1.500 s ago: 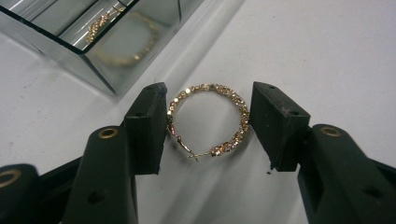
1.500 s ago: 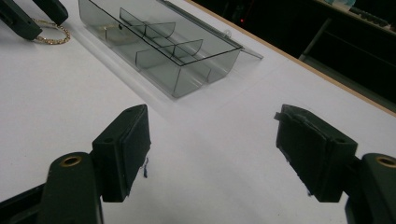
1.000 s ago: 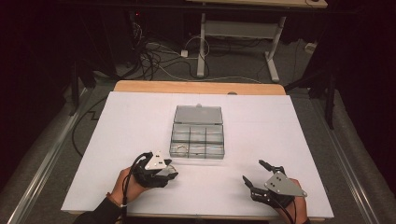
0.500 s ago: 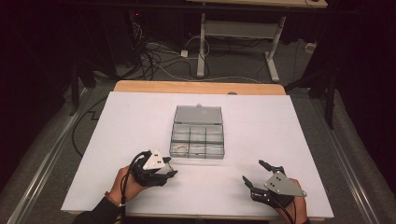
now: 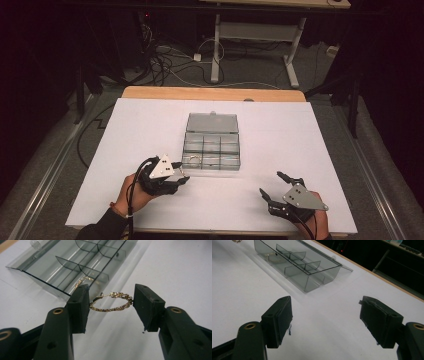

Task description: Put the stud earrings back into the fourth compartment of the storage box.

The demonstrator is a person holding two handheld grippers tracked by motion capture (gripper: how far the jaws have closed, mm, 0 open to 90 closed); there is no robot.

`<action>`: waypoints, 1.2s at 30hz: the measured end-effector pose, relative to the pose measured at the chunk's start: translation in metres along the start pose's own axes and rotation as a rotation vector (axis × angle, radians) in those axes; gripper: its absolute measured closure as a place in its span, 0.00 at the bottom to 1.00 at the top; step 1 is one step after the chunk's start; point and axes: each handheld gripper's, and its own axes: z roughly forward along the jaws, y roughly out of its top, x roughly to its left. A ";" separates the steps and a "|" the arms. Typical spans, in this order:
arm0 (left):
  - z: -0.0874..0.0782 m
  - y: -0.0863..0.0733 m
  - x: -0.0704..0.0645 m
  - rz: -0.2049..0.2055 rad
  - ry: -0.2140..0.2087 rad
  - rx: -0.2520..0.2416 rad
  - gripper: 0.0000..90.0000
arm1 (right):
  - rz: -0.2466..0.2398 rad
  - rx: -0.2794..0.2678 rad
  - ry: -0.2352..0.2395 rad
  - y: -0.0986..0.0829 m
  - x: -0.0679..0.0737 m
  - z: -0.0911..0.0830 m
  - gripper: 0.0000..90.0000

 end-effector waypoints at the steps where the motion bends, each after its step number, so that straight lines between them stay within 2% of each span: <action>1: -0.001 0.002 0.001 -0.002 -0.001 -0.009 0.51 | 0.000 -0.001 0.000 0.000 0.000 0.000 0.29; 7: -0.003 0.010 0.006 -0.005 0.000 -0.038 0.51 | -0.001 0.005 0.002 -0.001 0.000 0.002 0.29; 14: 0.003 0.017 0.017 -0.019 0.001 -0.047 0.51 | -0.003 0.008 0.001 -0.001 0.000 0.002 0.29; 22: 0.020 0.027 0.031 -0.035 0.000 -0.045 0.51 | -0.002 0.013 0.004 -0.002 0.000 0.003 0.29; 24: 0.026 0.028 0.034 -0.049 -0.013 -0.045 0.51 | -0.001 0.014 0.004 -0.002 0.000 0.003 0.29; 36: 0.054 0.029 0.048 -0.087 -0.011 -0.003 0.51 | 0.001 0.019 0.004 -0.004 -0.001 0.004 0.29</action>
